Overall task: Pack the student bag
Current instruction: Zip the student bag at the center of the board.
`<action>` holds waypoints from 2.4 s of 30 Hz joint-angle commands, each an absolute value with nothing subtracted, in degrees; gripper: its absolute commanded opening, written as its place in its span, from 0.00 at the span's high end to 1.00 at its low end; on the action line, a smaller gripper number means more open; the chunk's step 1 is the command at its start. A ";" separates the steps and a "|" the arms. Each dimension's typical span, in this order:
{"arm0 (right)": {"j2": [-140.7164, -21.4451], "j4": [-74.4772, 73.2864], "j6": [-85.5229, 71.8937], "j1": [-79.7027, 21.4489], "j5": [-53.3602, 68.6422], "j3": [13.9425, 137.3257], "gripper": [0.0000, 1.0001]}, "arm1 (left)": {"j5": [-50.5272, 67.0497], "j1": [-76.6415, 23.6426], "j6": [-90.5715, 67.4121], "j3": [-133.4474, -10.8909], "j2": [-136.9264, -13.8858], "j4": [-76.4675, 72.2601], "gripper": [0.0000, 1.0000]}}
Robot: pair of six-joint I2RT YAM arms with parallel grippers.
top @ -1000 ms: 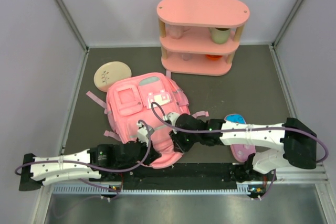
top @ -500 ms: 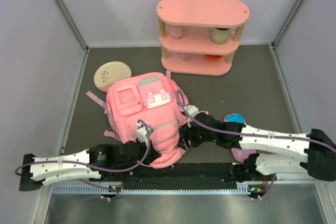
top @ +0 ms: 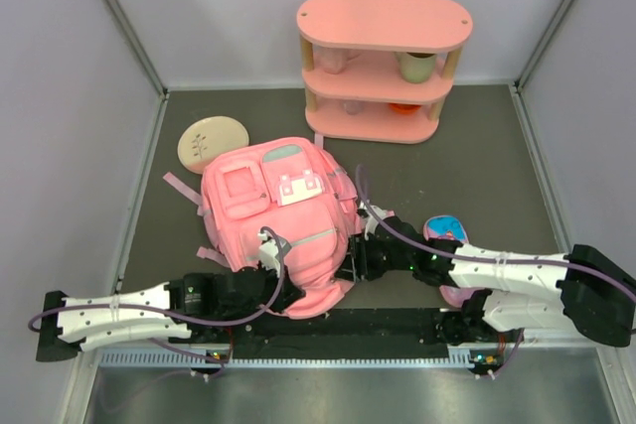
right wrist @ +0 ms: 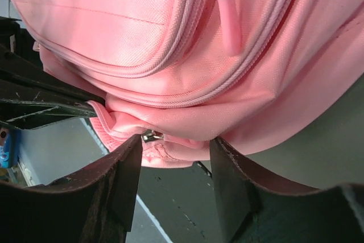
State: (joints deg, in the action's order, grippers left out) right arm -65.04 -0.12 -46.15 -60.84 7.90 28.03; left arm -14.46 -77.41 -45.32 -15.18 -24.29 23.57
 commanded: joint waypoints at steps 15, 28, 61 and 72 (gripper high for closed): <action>-67.41 13.97 -51.06 -60.56 13.01 25.84 0.69 | -16.00 -77.34 -45.97 -14.06 -24.26 20.83 1.00; -70.76 19.42 -60.03 -60.73 13.09 22.50 0.60 | -16.08 -77.34 -46.14 -13.97 -24.26 20.83 1.00; -68.28 26.79 -67.59 -60.82 4.04 13.36 0.62 | -15.91 -77.34 -57.04 -13.27 -42.27 17.67 1.00; -69.96 30.06 -67.06 -60.82 6.68 16.61 0.62 | -15.21 -77.34 -55.72 -12.22 -41.66 14.94 1.00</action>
